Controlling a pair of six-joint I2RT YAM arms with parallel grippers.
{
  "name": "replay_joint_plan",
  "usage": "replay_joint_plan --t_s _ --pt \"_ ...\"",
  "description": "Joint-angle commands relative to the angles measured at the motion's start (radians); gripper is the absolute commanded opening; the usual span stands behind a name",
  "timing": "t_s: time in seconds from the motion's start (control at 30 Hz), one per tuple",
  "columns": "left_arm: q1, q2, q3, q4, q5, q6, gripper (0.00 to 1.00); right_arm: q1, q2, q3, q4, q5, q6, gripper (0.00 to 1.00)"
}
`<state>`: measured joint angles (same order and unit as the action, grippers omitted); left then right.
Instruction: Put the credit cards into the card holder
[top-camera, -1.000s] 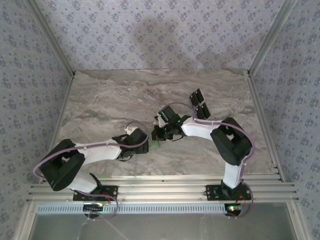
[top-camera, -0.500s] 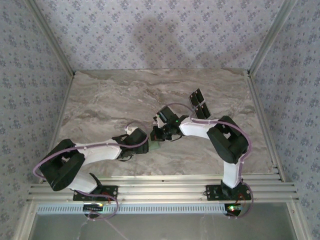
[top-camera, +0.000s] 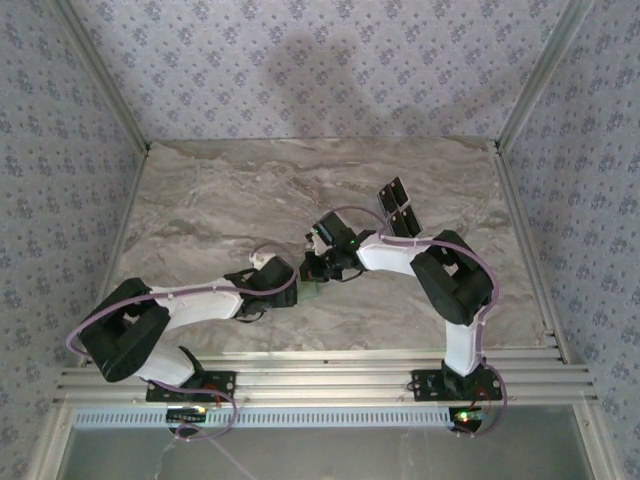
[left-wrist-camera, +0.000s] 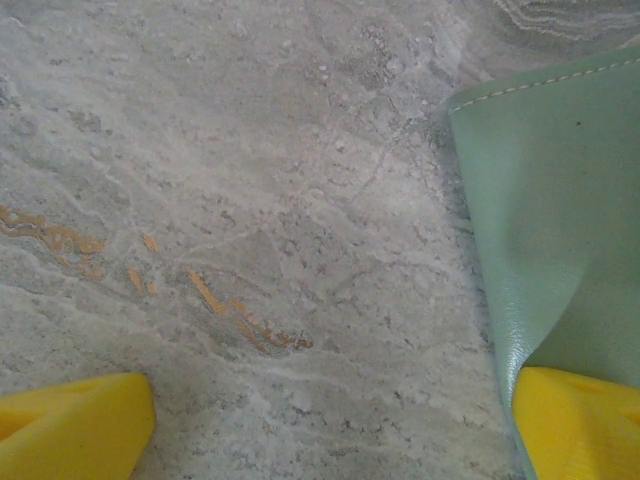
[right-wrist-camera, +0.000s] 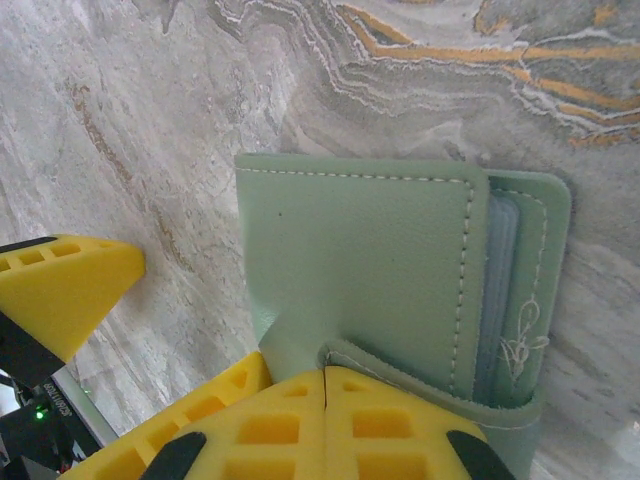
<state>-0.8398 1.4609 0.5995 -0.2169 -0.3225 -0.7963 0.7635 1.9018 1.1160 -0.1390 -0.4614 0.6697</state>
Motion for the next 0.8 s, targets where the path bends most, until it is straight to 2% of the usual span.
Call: replay_joint_plan --t_s 0.0,0.37,0.63,0.77 --pt "0.013 0.092 -0.044 0.120 0.132 0.013 0.95 -0.001 0.043 -0.041 -0.055 0.016 0.020 0.00" --pt "0.014 0.087 -0.043 0.120 0.142 0.008 0.95 -0.027 0.128 0.003 -0.218 0.076 0.039 0.00" --pt "0.014 0.080 -0.049 0.121 0.158 0.005 0.95 -0.044 0.063 -0.055 -0.133 0.007 0.041 0.00" --pt "0.015 0.072 -0.043 0.117 0.153 0.004 0.94 -0.043 0.021 -0.023 -0.088 -0.023 0.033 0.11"
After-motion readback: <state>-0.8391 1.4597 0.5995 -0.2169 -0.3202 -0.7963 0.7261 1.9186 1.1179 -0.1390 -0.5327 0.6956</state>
